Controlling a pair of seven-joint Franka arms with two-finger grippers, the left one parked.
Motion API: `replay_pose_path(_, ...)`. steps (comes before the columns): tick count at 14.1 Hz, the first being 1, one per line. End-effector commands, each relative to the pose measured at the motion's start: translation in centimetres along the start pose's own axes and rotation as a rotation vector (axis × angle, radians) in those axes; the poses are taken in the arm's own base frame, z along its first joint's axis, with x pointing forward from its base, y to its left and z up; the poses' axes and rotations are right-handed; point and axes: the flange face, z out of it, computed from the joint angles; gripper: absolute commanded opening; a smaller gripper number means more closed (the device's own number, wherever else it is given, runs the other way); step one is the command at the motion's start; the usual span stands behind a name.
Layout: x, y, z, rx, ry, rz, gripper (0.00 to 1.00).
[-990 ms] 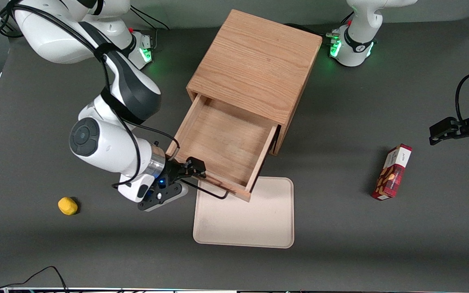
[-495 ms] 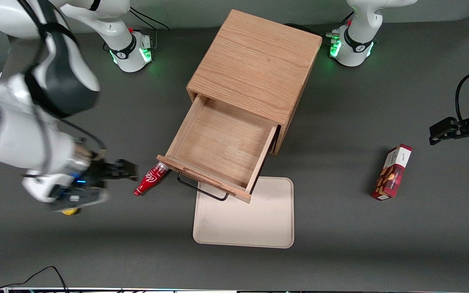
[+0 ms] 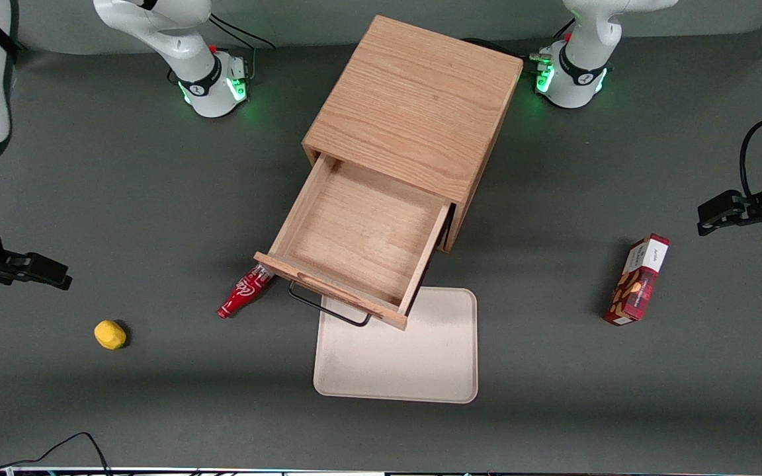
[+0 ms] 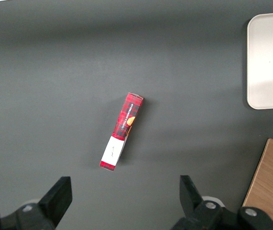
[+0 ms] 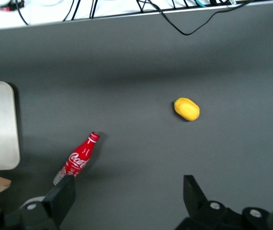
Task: Open upper drawer
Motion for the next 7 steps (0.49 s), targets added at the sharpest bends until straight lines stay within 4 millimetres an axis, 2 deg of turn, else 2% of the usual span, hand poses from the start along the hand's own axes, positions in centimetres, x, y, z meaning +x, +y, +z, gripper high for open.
replay_pose_path(1,-3.6,3.3,-1.3,0.053,0.055,0.076,1.0)
replay_pose_path(4,-6.7,4.1,-1.6,0.07,0.086,0.082,1.0)
replay_pose_path(7,-6.2,3.5,-2.9,0.057,0.064,0.061,1.0)
